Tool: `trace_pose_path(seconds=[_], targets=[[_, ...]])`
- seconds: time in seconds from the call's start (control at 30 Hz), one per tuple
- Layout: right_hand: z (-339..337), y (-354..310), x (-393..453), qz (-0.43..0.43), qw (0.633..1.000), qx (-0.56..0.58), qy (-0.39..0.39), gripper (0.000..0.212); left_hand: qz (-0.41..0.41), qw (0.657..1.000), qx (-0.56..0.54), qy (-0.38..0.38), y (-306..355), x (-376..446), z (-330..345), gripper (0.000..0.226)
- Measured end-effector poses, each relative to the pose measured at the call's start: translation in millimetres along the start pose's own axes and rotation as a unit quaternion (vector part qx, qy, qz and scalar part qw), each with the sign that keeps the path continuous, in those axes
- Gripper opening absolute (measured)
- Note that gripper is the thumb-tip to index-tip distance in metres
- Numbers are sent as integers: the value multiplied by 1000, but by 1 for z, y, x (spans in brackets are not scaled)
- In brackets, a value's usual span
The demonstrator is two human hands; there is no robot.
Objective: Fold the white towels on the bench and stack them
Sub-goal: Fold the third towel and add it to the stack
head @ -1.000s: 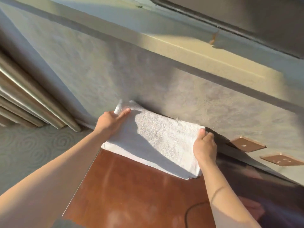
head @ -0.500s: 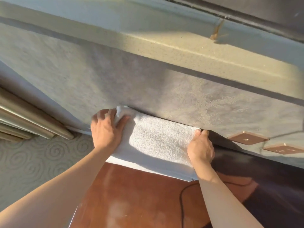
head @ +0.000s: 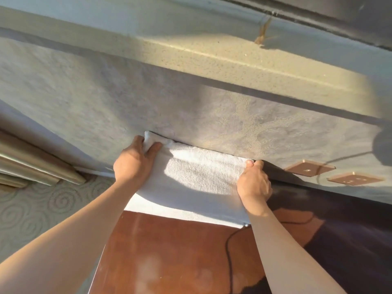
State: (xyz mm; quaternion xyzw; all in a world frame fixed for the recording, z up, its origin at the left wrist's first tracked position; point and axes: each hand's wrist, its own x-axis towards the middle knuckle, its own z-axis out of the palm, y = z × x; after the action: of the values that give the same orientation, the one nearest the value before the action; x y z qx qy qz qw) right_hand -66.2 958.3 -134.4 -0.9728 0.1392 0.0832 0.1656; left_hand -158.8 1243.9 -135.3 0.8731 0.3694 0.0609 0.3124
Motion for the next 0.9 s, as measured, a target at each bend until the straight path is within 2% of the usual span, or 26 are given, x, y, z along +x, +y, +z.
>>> trace_pose_path(seconds=[0.1, 0.2, 0.3, 0.37, 0.47, 0.53, 0.57, 0.63, 0.67, 0.73, 0.8, 0.9], targets=[[-7, 1, 1, -7, 1000, -10, -11, 45, -13, 997, -72, -13, -5, -8, -12, 42], [-14, 0, -2, -32, 999, -13, -10, 50, 23, 996, -72, -37, -12, -16, -28, 26], [-13, -1, -10, -60, 998, 8, 9, 49, 44, 995, -85, -19, -20, -19, -42, 22], [-10, -5, -16, -67, 997, 26, 15, 47, 34, 997, -70, -7, -26, -21, -40, 25], [-12, -12, -20, -35, 997, 62, -2, 45, -25, 997, -54, -43, -22, -21, -29, 36], [-19, -15, -21, -28, 996, 80, 21, 43, -9, 1000, -5, -23, -11, -20, -28, 48], [-23, -16, -24, -61, 994, 56, 64, 39, 21, 999, 44, 13, -6, -22, -28, 52], [-29, -21, -43, -203, 967, 18, 153, 31, 110, 985, 98, 88, 9, -35, -27, 50], [-27, -26, -55, -289, 945, 18, 149, 30, 159, 976, 104, 105, 18, -45, -25, 46], [-13, -36, -74, -399, 916, -12, 34, 39, 231, 961, 128, 76, 30, -62, -13, 38], [4, -38, -81, -403, 909, -80, -66, 52, 270, 946, 178, -5, 34, -72, -1, 45], [12, -32, -69, -390, 914, -89, -68, 64, 284, 931, 202, -106, 24, -61, 0, 66]])
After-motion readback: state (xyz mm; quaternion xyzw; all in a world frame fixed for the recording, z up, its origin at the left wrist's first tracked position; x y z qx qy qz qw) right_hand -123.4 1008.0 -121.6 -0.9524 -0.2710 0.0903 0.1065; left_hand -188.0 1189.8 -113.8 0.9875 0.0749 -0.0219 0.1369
